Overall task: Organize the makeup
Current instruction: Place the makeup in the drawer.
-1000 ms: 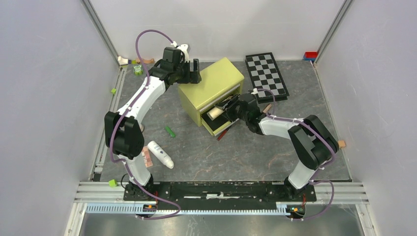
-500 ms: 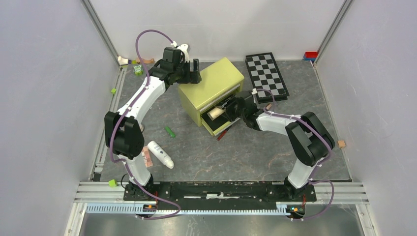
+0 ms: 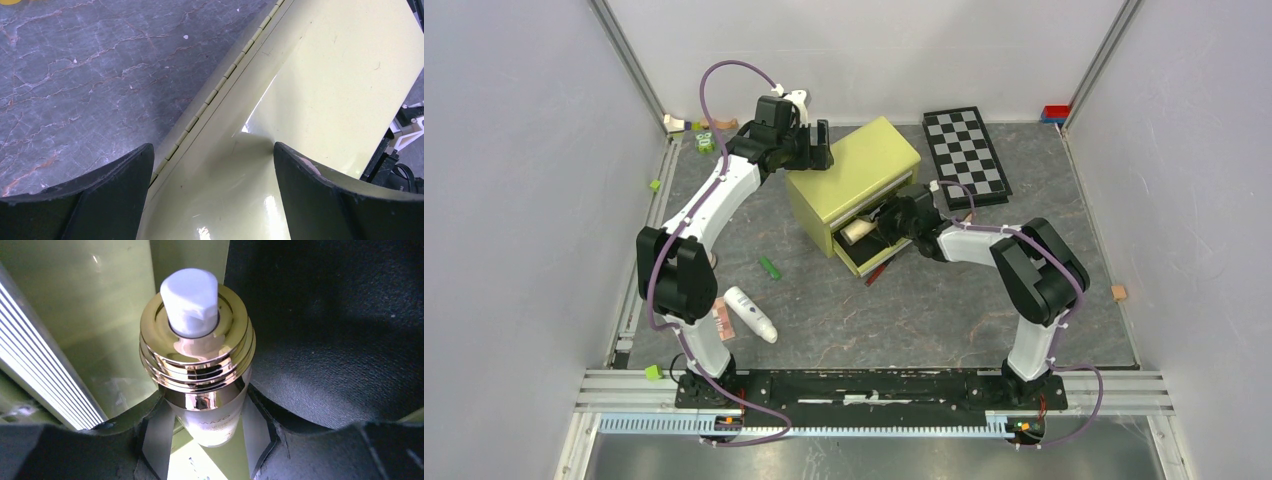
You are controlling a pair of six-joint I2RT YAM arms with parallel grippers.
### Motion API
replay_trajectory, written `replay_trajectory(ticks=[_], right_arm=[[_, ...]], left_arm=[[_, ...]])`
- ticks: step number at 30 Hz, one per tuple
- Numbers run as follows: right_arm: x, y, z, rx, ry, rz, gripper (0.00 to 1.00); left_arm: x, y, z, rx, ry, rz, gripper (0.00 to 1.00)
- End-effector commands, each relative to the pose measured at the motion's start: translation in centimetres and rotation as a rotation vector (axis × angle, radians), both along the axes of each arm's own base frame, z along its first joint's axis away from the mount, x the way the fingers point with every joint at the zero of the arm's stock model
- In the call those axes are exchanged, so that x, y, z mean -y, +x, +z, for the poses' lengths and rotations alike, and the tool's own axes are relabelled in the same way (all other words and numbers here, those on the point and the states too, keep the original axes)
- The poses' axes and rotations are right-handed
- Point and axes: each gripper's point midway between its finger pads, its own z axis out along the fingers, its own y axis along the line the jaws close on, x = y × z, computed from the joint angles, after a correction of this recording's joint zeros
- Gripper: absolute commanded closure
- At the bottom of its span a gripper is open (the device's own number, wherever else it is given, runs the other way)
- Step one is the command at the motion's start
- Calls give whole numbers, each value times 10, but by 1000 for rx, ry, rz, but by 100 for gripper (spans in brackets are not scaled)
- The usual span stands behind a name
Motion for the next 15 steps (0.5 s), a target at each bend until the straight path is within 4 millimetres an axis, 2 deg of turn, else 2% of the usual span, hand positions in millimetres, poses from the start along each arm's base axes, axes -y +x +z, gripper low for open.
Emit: replay_trajectory(ticks=[1,8,15], right_arm=[[-19,14,34,85,91,32,61],[-17,14,37,97,76,36,47],[-17,12,38,96,69,46,43]], left_arm=[[-17,-13,-25,-91,86,8,6],[-16,-13,-27,-95,87,7,6],[-16,-13,-28,-96,89,6,6]])
